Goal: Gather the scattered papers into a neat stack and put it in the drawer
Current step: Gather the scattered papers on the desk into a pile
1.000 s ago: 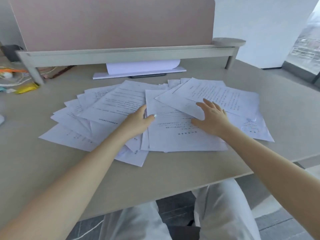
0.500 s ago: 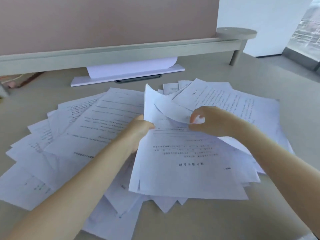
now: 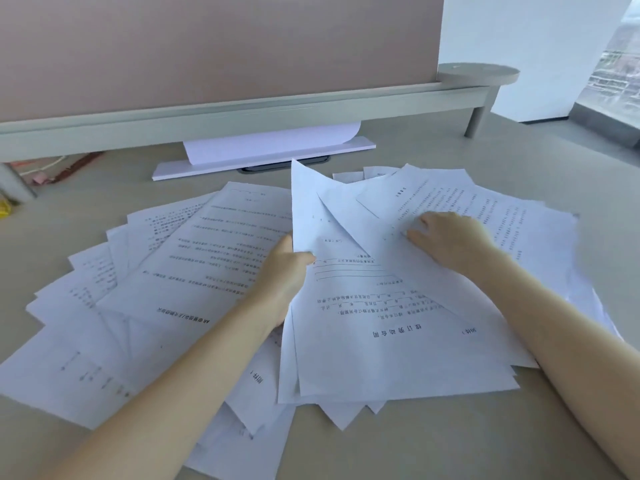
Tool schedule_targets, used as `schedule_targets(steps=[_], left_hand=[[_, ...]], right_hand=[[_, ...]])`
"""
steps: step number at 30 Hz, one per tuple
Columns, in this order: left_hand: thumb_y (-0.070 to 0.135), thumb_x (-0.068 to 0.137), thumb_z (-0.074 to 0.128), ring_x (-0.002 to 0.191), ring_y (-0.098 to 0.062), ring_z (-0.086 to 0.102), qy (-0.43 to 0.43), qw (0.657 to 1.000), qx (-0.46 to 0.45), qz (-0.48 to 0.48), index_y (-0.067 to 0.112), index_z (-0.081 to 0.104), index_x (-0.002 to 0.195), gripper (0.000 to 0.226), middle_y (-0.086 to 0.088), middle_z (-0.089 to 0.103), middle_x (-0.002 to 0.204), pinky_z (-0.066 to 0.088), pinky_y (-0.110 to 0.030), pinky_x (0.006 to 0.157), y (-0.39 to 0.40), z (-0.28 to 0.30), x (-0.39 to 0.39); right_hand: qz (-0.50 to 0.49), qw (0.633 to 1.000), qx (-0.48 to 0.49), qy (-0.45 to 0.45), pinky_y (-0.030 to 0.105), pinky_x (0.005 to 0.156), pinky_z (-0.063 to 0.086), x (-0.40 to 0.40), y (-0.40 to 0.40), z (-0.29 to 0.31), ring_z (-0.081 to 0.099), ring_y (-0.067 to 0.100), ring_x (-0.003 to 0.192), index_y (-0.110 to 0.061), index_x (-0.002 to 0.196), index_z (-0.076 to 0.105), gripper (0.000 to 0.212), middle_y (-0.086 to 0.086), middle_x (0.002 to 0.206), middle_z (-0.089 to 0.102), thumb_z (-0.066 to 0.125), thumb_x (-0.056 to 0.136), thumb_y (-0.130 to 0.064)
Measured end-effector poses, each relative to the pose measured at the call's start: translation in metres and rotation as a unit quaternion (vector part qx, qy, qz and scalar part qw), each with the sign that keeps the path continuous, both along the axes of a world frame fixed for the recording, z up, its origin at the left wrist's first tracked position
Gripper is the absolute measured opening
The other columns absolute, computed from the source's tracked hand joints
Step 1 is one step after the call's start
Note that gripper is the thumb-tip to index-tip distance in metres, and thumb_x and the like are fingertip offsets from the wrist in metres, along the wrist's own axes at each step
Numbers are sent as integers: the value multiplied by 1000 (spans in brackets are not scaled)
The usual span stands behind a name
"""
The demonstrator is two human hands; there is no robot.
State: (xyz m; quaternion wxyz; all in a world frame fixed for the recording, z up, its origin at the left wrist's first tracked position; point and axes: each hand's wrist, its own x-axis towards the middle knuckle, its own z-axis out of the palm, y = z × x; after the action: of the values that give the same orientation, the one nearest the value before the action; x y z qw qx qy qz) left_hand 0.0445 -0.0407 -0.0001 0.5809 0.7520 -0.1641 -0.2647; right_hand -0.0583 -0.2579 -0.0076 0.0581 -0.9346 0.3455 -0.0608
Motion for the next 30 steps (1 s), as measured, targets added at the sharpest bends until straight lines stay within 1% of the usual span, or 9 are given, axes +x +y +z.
schedule_targets(steps=[4,7,11,16,19,21,23,27,30], left_hand=[[9,86,46,99,-20,60,-7,1000,-6,0,21,58,109,28,4,65,103,46,-34,82,5,5,-6],[9,86,46,103,-19,60,-10,1000,-11,-1,21,57,114,32,2,65,112,45,-33,83,5,7,-9],[10,87,45,105,-15,60,-26,999,-24,-5,27,57,113,34,8,66,110,46,-34,90,4,4,-10],[9,91,42,92,-6,59,-45,997,-57,-21,38,56,94,33,15,64,98,45,-24,80,-1,-1,-10],[11,92,44,94,-2,58,-37,997,-65,-18,41,56,93,32,21,63,98,43,-20,77,-2,-5,-5],[12,93,46,95,0,58,-12,998,-68,-14,41,58,95,31,23,64,97,43,-21,77,-2,-7,2],[10,92,48,89,3,62,18,997,-74,-13,37,61,99,31,24,67,90,47,-20,73,-1,-10,12],[3,91,48,55,15,62,51,994,-84,-44,32,58,87,32,27,69,60,44,-3,46,-3,-11,31],[-1,93,41,49,9,64,65,992,-96,-49,27,55,86,32,21,68,53,45,-6,42,-4,-13,38]], right_hand=[[-13,997,-69,-23,28,52,28,4,13,8,45,27,68,-8,77,47,21,8,69,48,44,92,-23],[0,995,-95,-42,29,54,27,7,19,7,58,33,74,-5,88,61,19,12,84,65,45,88,-15],[14,996,-69,-58,29,59,32,9,26,9,59,31,77,-10,92,63,20,6,89,67,45,89,-19],[54,991,23,-119,26,55,35,22,54,18,56,18,65,-21,90,65,18,-4,90,68,48,90,-27],[74,970,169,-156,22,47,31,24,56,22,55,6,47,-20,89,66,18,-11,77,68,52,91,-31],[47,941,238,-234,21,51,38,20,40,26,63,14,68,-25,86,65,13,-12,85,68,56,90,-33],[-10,934,228,-276,25,63,42,10,11,26,62,18,90,-29,96,64,12,-7,105,65,57,89,-37],[-122,967,173,-144,38,94,40,-24,-48,18,47,28,125,-26,139,39,59,4,138,50,58,86,-45],[-117,946,252,-165,45,108,34,-36,-63,16,39,26,135,-25,146,28,74,2,149,40,62,84,-45]])
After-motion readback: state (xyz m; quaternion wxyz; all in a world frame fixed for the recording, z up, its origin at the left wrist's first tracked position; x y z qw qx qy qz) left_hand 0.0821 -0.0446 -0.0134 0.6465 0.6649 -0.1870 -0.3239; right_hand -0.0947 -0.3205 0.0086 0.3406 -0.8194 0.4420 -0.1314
